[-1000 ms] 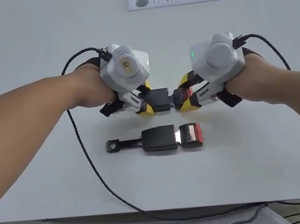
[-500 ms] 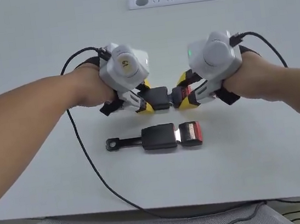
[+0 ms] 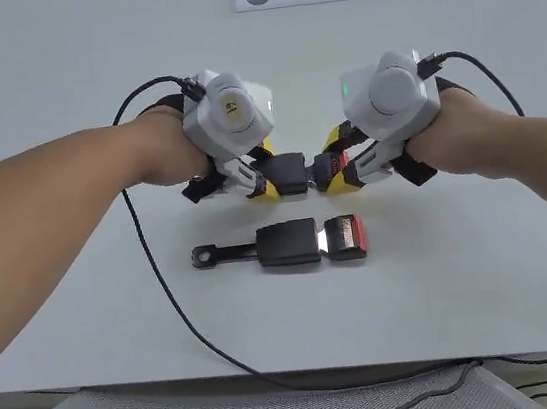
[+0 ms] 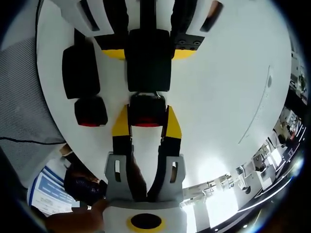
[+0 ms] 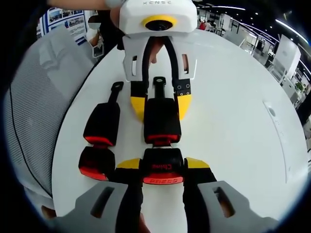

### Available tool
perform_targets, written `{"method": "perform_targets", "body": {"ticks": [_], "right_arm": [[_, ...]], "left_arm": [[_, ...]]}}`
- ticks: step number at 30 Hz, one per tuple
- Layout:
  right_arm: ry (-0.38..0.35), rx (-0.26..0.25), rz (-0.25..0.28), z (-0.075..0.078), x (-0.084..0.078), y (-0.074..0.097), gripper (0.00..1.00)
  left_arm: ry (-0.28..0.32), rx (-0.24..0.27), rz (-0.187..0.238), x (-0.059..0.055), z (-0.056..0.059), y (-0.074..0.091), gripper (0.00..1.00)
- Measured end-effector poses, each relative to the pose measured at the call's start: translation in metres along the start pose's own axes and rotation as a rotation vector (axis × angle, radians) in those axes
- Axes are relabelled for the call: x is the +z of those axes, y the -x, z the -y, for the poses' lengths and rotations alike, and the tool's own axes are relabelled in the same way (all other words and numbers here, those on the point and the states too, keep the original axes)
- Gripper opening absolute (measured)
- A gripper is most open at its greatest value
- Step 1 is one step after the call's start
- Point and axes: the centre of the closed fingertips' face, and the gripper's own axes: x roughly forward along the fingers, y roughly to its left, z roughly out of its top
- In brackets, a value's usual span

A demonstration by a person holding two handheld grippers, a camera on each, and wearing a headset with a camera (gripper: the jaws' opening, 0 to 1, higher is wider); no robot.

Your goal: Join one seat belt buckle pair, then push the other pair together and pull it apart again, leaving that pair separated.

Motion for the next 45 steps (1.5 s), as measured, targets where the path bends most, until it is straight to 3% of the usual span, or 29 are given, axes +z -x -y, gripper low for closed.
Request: {"method": "perform_targets", "body": {"ticks": [27, 38, 45], "right_arm": [[-0.013, 0.006, -0.024, 0.001, -0.021, 0.011, 0.31], [-0.022, 0.005, -0.058, 0.0, -0.047, 0.03, 0.31], [-0.039, -0.01, -0.092, -0.003, -0.072, 0.048, 0.32]], "left_arm": [[0.005, 0.004, 0.001, -0.002, 0.0, -0.001, 0.33], [0.016, 0.015, 0.002, -0.001, 0.001, 0.0, 0.33], [0.017, 0.014, -0.005, -0.001, 0.001, 0.0, 0.33]]}}
